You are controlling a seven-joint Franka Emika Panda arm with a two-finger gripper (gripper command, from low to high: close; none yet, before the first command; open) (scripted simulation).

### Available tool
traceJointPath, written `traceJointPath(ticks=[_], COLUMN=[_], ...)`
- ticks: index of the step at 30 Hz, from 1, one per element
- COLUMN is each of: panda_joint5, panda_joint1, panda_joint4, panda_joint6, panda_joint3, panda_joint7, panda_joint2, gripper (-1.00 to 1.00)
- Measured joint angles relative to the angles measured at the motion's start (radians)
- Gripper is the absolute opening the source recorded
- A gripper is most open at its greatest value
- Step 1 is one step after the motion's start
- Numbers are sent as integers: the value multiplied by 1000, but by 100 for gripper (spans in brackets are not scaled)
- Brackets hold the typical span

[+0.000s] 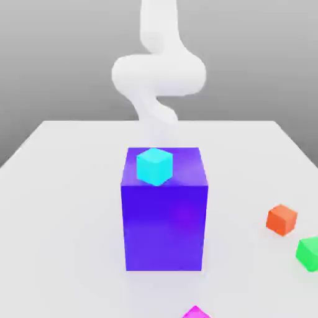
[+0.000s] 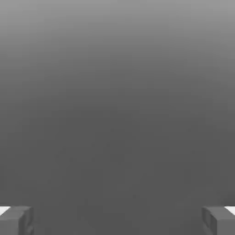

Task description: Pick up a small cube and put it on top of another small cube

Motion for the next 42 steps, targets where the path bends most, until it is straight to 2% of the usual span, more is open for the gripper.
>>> traceJointPath(ticks=[10,18,24,29,34,35,42], panda_joint5=[80,136,130,79,82,84,82], panda_joint1=[118,165,177,183,169,166,166], panda_joint4=[12,22,28,31,63,67,66], panda_joint6=[101,181,245,301,423,437,433], panda_joint3=[-78,-88,-77,-72,-50,-47,-47], panda_joint7=[-258,-456,-571,-635,-662,-664,-662], panda_joint2=[369,659,872,1044,1224,1243,1238], gripper=[0,0,0,0,0,-100,-100])
